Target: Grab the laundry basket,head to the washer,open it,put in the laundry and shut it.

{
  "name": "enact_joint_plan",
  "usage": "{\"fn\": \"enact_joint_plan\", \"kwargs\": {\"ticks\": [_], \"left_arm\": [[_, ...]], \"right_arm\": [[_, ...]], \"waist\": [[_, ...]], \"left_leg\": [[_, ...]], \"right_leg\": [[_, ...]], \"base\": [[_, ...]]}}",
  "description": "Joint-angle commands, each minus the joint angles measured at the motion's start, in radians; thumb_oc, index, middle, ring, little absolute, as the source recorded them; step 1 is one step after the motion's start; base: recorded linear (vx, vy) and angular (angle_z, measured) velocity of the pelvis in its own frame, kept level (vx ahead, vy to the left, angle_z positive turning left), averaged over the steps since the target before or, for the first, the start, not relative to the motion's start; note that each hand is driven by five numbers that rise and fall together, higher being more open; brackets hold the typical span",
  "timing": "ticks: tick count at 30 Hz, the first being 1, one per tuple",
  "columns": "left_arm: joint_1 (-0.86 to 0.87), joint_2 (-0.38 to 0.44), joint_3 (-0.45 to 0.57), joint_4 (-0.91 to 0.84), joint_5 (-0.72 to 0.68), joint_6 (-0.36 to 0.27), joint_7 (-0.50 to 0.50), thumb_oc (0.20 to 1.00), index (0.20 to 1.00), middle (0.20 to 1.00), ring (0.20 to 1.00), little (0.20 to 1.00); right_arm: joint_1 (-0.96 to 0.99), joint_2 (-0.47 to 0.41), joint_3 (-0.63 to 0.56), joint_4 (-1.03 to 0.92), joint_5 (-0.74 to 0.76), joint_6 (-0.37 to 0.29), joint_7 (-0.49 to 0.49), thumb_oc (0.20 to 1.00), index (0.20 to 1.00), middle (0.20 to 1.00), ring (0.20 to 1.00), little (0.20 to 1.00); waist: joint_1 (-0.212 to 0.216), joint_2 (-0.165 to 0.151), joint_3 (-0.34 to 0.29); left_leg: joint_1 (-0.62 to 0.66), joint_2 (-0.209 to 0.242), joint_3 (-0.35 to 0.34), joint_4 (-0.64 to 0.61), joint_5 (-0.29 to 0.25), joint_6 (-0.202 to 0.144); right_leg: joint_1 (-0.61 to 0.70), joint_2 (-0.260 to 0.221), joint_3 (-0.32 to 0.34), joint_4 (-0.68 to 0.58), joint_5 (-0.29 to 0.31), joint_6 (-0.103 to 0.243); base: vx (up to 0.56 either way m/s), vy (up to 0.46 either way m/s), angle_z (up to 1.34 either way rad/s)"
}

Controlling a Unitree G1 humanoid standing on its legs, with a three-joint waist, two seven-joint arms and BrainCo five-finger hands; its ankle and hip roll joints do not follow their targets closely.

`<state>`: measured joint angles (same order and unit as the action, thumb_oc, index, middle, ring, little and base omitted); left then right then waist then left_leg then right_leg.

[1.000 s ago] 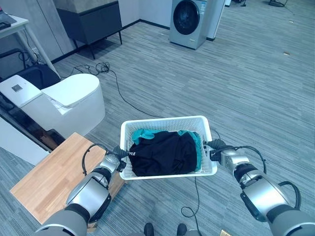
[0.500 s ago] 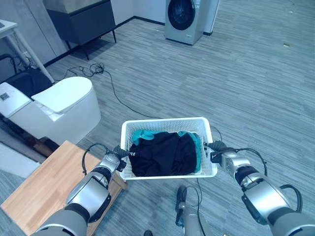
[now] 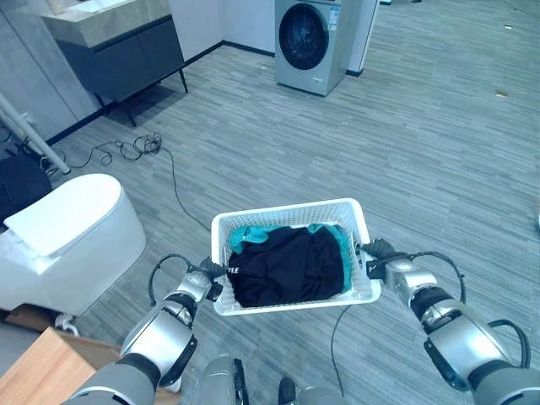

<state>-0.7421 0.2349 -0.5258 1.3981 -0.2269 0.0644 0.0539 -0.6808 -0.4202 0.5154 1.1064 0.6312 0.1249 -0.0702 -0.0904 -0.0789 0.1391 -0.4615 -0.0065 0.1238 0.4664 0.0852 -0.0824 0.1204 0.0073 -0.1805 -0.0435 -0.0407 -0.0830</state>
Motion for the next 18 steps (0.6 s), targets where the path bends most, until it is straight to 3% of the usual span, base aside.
{"fn": "enact_joint_plan", "kwargs": {"ticks": [1,2,3,5,6,7,8,9,10,11,14,15,16,17,18], "left_arm": [[-0.072,-0.046,-0.060,-0.044,-0.008,-0.055,-0.027,0.200,0.200,0.200,0.200,0.200],[-0.069,-0.037,-0.069,-0.051,-0.016,-0.058,-0.024,0.200,0.200,0.200,0.200,0.200],[-0.068,-0.036,-0.069,-0.051,-0.016,-0.059,-0.024,0.200,0.200,0.200,0.200,0.200],[-0.037,-0.005,-0.067,-0.054,-0.014,-0.061,-0.029,0.200,0.200,0.200,0.200,0.200],[-0.020,0.009,-0.069,-0.065,-0.008,-0.059,-0.034,0.200,0.200,0.200,0.200,0.200],[-0.014,0.011,-0.067,-0.071,-0.008,-0.059,-0.032,0.200,0.200,0.200,0.200,0.200],[-0.003,0.017,-0.071,-0.080,-0.011,-0.060,-0.035,0.200,0.200,0.200,0.200,0.200],[-0.003,0.013,-0.069,-0.079,-0.014,-0.060,-0.030,0.200,0.200,0.200,0.200,0.200],[-0.002,0.012,-0.068,-0.078,-0.014,-0.059,-0.026,0.200,0.200,0.200,0.200,0.200],[-0.003,0.011,-0.066,-0.073,-0.010,-0.059,-0.023,0.200,0.200,0.200,0.200,0.200],[-0.016,0.014,-0.055,-0.062,-0.004,-0.055,-0.025,0.200,0.200,0.200,0.200,0.200],[-0.016,0.014,-0.054,-0.062,-0.004,-0.055,-0.025,0.200,0.200,0.200,0.200,0.200],[-0.020,0.011,-0.053,-0.061,0.000,-0.054,-0.028,0.200,0.200,0.200,0.200,0.200],[-0.020,0.000,-0.054,-0.057,0.011,-0.055,-0.032,0.200,0.200,0.200,0.200,0.200],[-0.020,0.000,-0.053,-0.057,0.011,-0.055,-0.032,0.200,0.200,0.200,0.200,0.200]], "right_arm": [[-0.064,0.034,-0.042,-0.105,0.031,-0.124,0.059,0.200,0.200,0.200,0.200,0.200],[-0.058,0.054,-0.040,-0.090,0.014,-0.123,0.063,0.200,0.200,0.200,0.200,0.200],[-0.058,0.054,-0.040,-0.089,0.014,-0.123,0.063,0.200,0.200,0.200,0.200,0.200],[-0.027,0.080,-0.043,-0.104,-0.005,-0.114,0.073,0.200,0.200,0.200,0.200,0.200],[-0.001,0.099,-0.054,-0.118,-0.008,-0.113,0.078,0.200,0.200,0.200,0.200,0.200],[0.009,0.107,-0.060,-0.118,-0.013,-0.113,0.079,0.200,0.200,0.200,0.200,0.200],[0.016,0.124,-0.073,-0.119,-0.028,-0.106,0.086,0.200,0.200,0.200,0.200,0.200],[0.008,0.135,-0.080,-0.114,-0.028,-0.106,0.086,0.200,0.200,0.200,0.200,0.200],[0.009,0.138,-0.083,-0.113,-0.031,-0.104,0.089,0.200,0.200,0.200,0.200,0.200],[0.010,0.146,-0.081,-0.110,-0.036,-0.106,0.088,0.200,0.200,0.200,0.200,0.200],[0.013,0.147,-0.082,-0.102,-0.046,-0.104,0.092,0.200,0.200,0.200,0.200,0.200],[0.013,0.147,-0.082,-0.102,-0.046,-0.104,0.092,0.200,0.200,0.200,0.200,0.200],[0.010,0.148,-0.085,-0.101,-0.046,-0.103,0.093,0.200,0.200,0.200,0.200,0.200],[0.016,0.144,-0.089,-0.099,-0.043,-0.106,0.090,0.200,0.200,0.200,0.200,0.200],[0.017,0.144,-0.089,-0.100,-0.043,-0.107,0.090,0.200,0.200,0.200,0.200,0.200]], "waist": [[0.069,0.019,0.006],[0.095,0.026,-0.012],[0.097,0.024,-0.011],[0.123,0.027,-0.066],[0.134,0.008,-0.083],[0.143,0.002,-0.093],[0.140,0.001,-0.079],[0.140,0.012,-0.072],[0.137,0.031,-0.068],[0.136,0.039,-0.061],[0.117,0.050,-0.042],[0.117,0.052,-0.043],[0.111,0.055,-0.038],[0.094,0.048,-0.035],[0.087,0.050,-0.028]], "left_leg": [[0.139,0.033,0.001,-0.335,0.089,0.024],[0.128,0.065,0.001,-0.435,0.135,0.013],[0.132,0.064,0.003,-0.437,0.135,0.013],[0.177,0.045,-0.025,-0.408,0.130,0.045],[0.194,0.022,-0.001,-0.382,0.102,0.068],[0.197,0.008,0.016,-0.357,0.068,0.087],[0.250,-0.018,0.050,-0.337,0.007,0.126],[0.281,-0.017,0.059,-0.345,-0.007,0.137],[0.304,-0.011,0.054,-0.357,-0.015,0.145],[0.325,-0.014,0.060,-0.359,-0.031,0.151],[0.414,-0.031,0.055,-0.400,-0.059,0.154],[0.412,-0.029,0.055,-0.401,-0.058,0.153],[0.433,-0.036,0.050,-0.406,-0.069,0.147],[0.471,-0.057,0.033,-0.408,-0.100,0.133],[0.480,-0.056,0.026,-0.408,-0.102,0.132]], "right_leg": [[0.004,0.026,0.142,0.056,0.004,0.111],[0.066,0.039,0.175,0.061,-0.044,0.115],[0.069,0.037,0.177,0.062,-0.044,0.115],[0.113,0.029,0.225,0.106,-0.104,0.123],[0.109,0.001,0.234,0.186,-0.093,0.148],[0.082,-0.012,0.234,0.261,-0.044,0.176],[-0.019,-0.053,0.222,0.489,0.156,0.266],[-0.068,-0.054,0.201,0.573,0.196,0.276],[-0.108,-0.045,0.180,0.619,0.205,0.271],[-0.132,-0.068,0.137,0.656,0.198,0.267],[-0.241,-0.074,0.076,0.630,0.125,0.246],[-0.242,-0.071,0.076,0.627,0.128,0.246],[-0.278,-0.073,0.050,0.576,0.102,0.235],[-0.306,-0.079,0.012,0.407,0.061,0.214],[-0.293,-0.079,0.004,0.403,0.059,0.213]], "base": [[0.65,0.056,-0.60],[0.46,0.032,-0.71],[0.80,0.110,-1.01],[0.71,0.182,-0.89],[0.69,0.208,-0.85],[0.90,0.319,-0.89],[0.70,0.298,-0.58],[0.63,0.315,-0.30],[0.34,0.228,-0.04],[0.31,0.213,0.06],[0.31,0.147,0.04],[0.22,0.071,0.01],[0.38,0.043,0.21],[0.39,0.041,0.37],[0.57,-0.021,0.50]]}}
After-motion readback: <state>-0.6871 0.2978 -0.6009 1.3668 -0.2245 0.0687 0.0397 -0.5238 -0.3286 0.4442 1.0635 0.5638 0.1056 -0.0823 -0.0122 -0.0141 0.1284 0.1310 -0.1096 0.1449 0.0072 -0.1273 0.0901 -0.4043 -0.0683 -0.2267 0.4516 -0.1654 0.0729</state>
